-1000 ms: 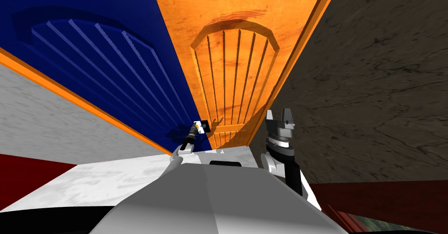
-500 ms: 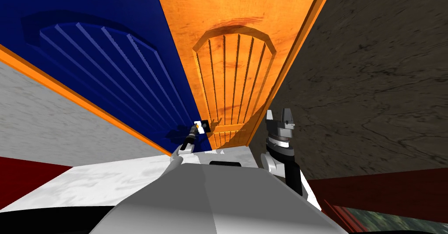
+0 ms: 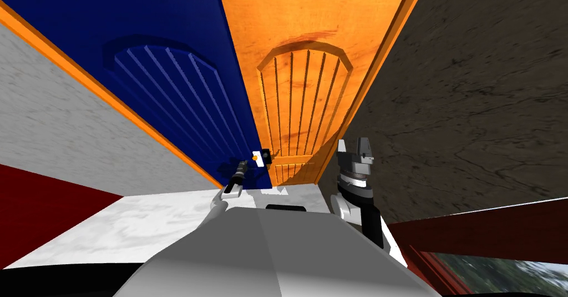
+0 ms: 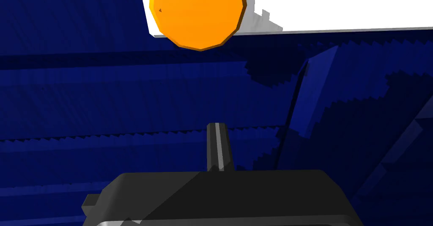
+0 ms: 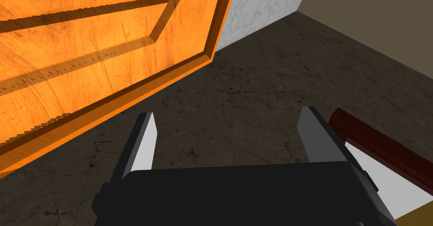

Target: Pull the door open

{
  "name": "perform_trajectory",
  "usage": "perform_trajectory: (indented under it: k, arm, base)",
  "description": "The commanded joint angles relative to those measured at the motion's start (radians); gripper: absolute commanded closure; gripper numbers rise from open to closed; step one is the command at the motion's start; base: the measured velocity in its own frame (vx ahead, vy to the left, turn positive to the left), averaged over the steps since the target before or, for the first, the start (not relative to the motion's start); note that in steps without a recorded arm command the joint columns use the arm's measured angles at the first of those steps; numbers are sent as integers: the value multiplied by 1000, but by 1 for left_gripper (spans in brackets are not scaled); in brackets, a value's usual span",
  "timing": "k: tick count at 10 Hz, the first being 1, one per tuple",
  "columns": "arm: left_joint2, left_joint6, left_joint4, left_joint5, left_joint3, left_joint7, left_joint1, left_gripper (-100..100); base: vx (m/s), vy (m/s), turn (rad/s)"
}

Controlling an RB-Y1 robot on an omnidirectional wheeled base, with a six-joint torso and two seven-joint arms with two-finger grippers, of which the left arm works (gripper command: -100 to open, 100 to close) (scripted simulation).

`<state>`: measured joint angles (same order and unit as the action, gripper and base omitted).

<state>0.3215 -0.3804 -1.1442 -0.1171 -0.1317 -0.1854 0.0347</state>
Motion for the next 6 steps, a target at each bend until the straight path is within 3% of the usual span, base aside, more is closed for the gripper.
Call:
perform_trajectory:
  k: [1, 3, 6]
  arm:
    - [6, 4, -13, -1, 8, -8, 7, -100]
    - [10, 10, -37, -1, 28, -21, 12, -100]
    - [12, 20, -78, 2, 69, -40, 14, -100]
  base:
    - [-168, 34, 14]
    - [-228, -23, -54]
    - [-207, -82, -87]
